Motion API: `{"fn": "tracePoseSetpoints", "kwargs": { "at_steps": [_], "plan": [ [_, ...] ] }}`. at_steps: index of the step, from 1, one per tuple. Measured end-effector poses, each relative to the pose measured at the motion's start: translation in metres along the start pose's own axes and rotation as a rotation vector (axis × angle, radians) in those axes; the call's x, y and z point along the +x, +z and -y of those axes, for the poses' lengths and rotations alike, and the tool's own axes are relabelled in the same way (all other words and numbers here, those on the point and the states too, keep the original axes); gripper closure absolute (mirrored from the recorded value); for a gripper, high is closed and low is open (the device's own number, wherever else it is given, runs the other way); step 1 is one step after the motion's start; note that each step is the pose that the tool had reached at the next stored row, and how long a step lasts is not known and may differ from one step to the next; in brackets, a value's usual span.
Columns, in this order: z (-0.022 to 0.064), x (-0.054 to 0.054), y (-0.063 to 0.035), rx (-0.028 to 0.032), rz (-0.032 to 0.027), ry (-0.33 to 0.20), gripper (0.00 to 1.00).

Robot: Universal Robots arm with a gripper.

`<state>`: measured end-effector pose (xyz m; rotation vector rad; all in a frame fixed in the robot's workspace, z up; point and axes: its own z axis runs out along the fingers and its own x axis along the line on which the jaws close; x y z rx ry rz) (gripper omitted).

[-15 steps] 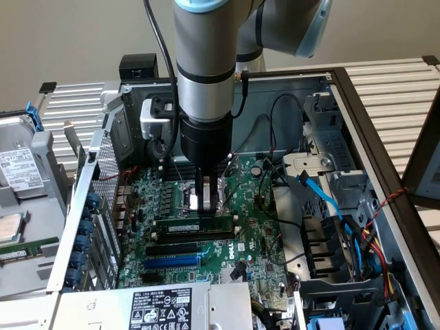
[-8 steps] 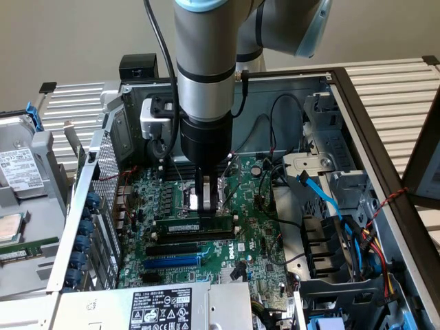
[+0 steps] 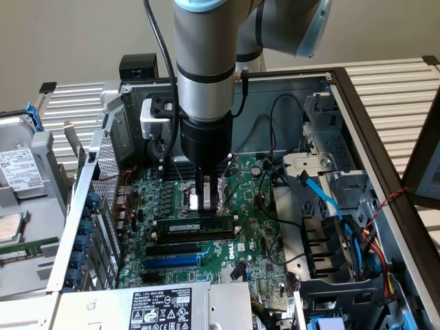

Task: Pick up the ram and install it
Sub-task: 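Insert the ram into the slot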

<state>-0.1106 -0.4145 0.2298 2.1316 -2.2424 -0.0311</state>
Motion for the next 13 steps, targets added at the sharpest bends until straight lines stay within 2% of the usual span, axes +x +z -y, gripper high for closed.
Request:
{"fn": "tracePoseSetpoints", "kwargs": {
  "at_steps": [13],
  "plan": [
    [-0.0003,0.0,0.0017,0.005,0.0001,0.001,0.88]
  ]
}}
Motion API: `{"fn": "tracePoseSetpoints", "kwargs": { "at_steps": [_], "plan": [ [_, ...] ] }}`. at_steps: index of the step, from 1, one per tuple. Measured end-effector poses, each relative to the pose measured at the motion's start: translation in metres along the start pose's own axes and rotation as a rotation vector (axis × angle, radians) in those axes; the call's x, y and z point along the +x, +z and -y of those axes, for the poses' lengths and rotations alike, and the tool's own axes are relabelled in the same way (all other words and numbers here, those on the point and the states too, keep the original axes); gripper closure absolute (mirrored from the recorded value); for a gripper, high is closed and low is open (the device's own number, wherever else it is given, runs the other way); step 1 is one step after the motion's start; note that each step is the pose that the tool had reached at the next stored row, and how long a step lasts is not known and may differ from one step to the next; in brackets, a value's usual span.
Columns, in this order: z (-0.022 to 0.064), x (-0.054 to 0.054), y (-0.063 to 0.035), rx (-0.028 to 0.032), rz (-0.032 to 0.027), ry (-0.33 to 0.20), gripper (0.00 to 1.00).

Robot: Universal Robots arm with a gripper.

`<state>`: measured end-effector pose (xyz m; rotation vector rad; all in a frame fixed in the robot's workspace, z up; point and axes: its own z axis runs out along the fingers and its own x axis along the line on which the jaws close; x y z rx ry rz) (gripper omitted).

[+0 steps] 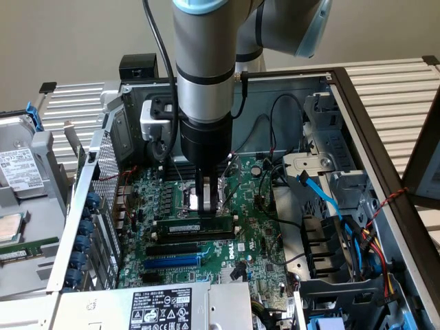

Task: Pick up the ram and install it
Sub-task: 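Insert the ram into the slot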

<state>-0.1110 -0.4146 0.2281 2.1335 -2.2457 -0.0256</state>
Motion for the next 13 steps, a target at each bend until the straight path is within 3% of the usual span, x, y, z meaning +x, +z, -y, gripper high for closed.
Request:
{"fn": "tracePoseSetpoints", "kwargs": {
  "at_steps": [6,11,13],
  "plan": [
    [-0.0001,0.0,0.0009,0.0082,0.0004,0.0,0.88],
    [-0.0036,0.0002,-0.0014,0.01,0.0013,0.0,0.88],
    [-0.0057,0.0003,-0.0023,0.0151,0.0014,0.0,0.88]
  ]
}}
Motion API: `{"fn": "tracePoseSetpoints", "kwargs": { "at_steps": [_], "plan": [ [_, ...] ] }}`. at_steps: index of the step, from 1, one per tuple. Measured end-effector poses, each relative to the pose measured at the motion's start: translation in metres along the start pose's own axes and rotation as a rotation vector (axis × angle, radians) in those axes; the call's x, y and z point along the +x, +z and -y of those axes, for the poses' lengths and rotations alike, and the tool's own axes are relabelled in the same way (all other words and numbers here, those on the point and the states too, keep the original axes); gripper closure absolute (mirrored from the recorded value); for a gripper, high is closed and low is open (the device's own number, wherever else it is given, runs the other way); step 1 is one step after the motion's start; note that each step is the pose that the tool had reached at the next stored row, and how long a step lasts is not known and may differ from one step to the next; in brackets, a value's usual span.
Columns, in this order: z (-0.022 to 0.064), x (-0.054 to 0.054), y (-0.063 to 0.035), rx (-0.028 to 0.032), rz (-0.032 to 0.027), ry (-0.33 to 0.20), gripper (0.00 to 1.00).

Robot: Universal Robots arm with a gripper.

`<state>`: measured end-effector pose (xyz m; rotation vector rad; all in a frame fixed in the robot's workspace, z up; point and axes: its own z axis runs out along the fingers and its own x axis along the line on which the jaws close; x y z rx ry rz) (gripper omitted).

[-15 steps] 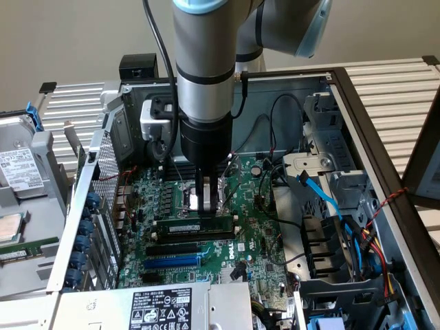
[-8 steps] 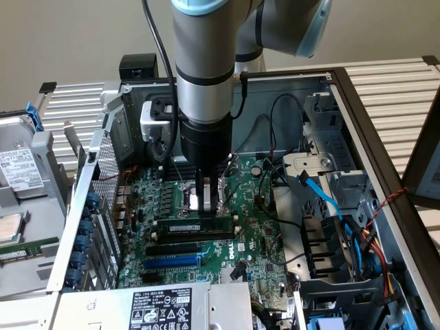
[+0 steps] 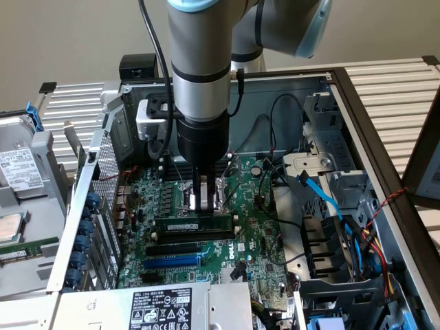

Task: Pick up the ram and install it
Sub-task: 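Insert the ram into the slot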

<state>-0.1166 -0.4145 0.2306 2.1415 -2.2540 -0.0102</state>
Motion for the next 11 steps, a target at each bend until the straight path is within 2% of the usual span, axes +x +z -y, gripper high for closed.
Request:
{"fn": "tracePoseSetpoints", "kwargs": {
  "at_steps": [3,8,11],
  "plan": [
    [-0.0012,0.0001,0.0,0.0095,0.0003,0.0,0.88],
    [-0.0022,0.0001,0.0,0.0346,-0.0002,0.001,0.88],
    [-0.0032,0.0002,0.0,0.0372,-0.0001,0.001,0.88]
  ]
}}
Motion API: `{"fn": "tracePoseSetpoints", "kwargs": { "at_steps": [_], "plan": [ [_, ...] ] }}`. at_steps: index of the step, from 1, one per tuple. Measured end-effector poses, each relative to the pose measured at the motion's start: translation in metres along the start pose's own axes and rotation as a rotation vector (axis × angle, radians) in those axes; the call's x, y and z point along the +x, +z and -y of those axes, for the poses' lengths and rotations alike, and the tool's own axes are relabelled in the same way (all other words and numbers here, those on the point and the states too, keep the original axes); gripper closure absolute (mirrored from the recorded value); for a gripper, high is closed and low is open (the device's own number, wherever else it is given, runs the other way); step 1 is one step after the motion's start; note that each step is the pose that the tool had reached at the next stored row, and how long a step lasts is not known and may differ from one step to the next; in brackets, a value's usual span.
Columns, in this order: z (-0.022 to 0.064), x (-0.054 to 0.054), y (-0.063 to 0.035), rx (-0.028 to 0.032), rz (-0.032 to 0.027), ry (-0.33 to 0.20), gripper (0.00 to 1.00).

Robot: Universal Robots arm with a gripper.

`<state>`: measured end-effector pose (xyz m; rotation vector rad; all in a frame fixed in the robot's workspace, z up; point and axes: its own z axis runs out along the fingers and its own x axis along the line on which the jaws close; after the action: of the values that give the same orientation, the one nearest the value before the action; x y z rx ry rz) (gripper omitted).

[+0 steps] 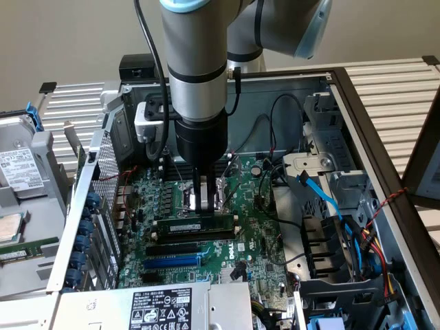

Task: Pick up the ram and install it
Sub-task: 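Insert the ram into the slot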

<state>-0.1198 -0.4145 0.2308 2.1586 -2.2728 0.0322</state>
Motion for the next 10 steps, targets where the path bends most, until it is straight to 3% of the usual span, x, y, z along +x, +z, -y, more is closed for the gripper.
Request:
{"fn": "tracePoseSetpoints", "kwargs": {
  "at_steps": [4,7,10],
  "plan": [
    [-0.0011,0.0001,0.0001,0.0002,0.0024,0.0,0.88],
    [-0.0014,0.0001,0.0002,0.0006,0.0098,0.0,0.88],
    [-0.0014,0.0001,0.0005,0.0021,0.0107,0.0,0.88]
  ]
}}
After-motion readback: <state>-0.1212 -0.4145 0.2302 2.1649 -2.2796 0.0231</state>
